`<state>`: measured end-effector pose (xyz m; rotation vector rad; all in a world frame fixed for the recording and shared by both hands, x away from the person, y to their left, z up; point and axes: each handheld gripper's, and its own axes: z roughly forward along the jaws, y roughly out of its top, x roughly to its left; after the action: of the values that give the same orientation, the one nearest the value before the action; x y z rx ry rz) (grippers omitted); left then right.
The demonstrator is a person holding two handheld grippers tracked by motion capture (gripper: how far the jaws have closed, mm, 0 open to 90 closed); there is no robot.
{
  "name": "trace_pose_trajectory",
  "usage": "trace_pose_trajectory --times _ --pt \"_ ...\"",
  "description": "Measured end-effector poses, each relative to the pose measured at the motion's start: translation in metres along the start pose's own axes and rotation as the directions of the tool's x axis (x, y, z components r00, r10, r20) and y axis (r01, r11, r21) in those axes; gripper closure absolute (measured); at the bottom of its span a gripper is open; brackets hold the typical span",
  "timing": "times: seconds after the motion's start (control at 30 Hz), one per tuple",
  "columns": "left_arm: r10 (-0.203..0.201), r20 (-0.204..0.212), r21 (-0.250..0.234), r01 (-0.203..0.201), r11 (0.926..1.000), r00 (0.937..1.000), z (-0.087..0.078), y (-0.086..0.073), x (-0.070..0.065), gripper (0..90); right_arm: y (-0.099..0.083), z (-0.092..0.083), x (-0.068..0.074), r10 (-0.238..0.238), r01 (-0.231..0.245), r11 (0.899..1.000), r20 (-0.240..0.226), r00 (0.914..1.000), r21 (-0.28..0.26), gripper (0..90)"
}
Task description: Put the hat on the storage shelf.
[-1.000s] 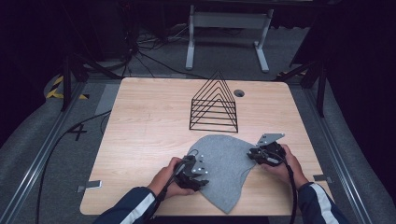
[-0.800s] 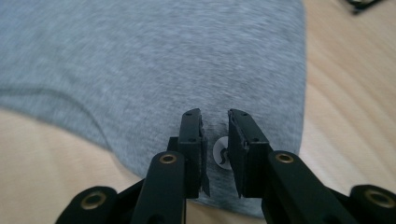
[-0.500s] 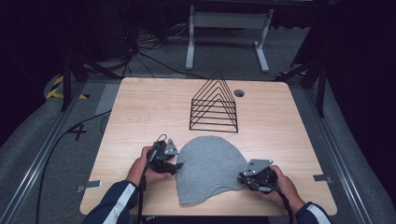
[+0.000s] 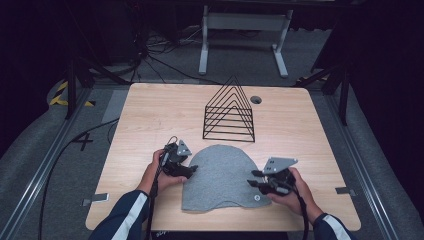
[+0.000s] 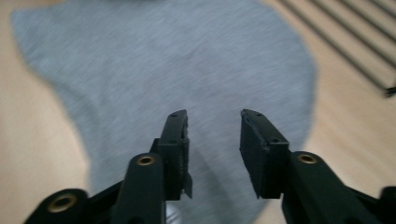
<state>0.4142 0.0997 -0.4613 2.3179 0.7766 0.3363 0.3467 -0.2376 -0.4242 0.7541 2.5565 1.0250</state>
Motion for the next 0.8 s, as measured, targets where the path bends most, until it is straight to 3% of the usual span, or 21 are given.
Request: trace_pose_trajectory --times 0.03,0.07,0.13,0.27,0.37,0.47,0.57,0.67,0.8 --pt "0.0 0.0 0.0 0.0 1.0 1.0 0.0 0.0 0.0 29.3 0.002 0.003 -0.009 0.013 -0.013 1.0 0.004 0.9999 0.001 56.9" --pt "-0.025 0.012 -0.018 0.026 0.9995 0.9996 0.0 0.003 0.004 29.7 0.003 0.007 -0.018 0.025 -0.025 1.0 0.011 0.9996 0.005 55.5" --pt "-0.017 0.005 -0.005 0.017 0.9998 0.9999 0.001 0.004 0.006 30.5 0.006 0.02 -0.032 0.03 -0.031 0.999 0.035 0.9989 0.024 53.9" --pt "-0.04 0.038 0.015 0.04 0.9991 0.9985 0.007 0.002 0.012 29.0 0.015 0.043 -0.048 0.057 -0.058 0.997 0.024 0.9981 0.047 49.8" --pt "-0.052 0.051 0.02 0.051 0.9985 0.9973 0.007 0.001 0.012 28.2 0.02 0.055 -0.054 0.076 -0.077 0.996 0.036 0.9965 0.05 48.0" --pt "-0.037 0.061 0.02 0.035 0.9992 0.9975 0.007 0.001 0.009 27.9 0.021 0.066 -0.056 0.102 -0.104 0.99 0.029 0.9943 0.091 43.4" --pt "-0.017 0.075 0.024 0.015 0.9996 0.9971 0.007 0.002 0.005 26.9 0.02 0.069 -0.054 0.11 -0.113 0.991 0.037 0.9932 0.078 43.7" --pt "-0.01 0.079 0.019 0.008 0.9998 0.9968 0.008 0.003 0.0 27.0 0.015 0.067 -0.052 0.109 -0.11 0.993 0.028 0.9936 0.048 48.2" --pt "0.015 0.097 0.03 -0.018 0.9994 0.9952 0.007 0.005 -0.005 32.6 0.018 0.064 -0.049 0.104 -0.105 0.991 0.02 0.9944 0.082 56.4"
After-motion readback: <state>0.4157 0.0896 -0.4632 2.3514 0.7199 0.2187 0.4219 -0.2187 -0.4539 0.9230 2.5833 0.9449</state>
